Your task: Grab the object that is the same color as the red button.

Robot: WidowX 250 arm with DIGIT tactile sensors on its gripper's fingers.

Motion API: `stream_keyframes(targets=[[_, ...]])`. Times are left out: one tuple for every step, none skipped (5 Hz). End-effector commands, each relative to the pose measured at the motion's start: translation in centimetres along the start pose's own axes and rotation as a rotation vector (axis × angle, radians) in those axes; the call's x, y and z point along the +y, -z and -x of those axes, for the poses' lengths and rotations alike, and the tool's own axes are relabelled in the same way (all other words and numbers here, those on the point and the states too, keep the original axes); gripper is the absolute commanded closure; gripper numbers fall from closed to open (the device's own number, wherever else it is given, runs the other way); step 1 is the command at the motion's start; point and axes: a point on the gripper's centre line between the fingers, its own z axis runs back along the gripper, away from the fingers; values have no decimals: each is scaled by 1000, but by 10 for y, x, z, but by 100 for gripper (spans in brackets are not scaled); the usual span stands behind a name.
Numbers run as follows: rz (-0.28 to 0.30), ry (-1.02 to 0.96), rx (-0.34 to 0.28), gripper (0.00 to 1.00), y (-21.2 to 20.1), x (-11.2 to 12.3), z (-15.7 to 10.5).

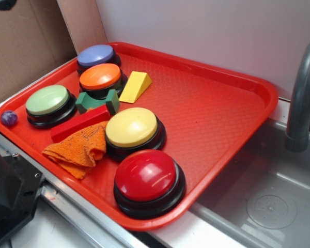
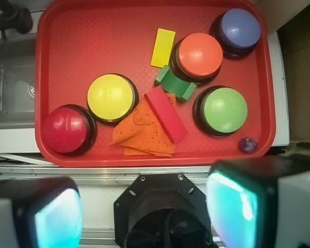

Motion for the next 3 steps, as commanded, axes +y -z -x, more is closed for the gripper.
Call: stream_keyframes(targets=[[0,0,0,0,0,0,0],[52,-36,-35,0,12,13,-4],[69,-75,-49,0,30,20,-11]])
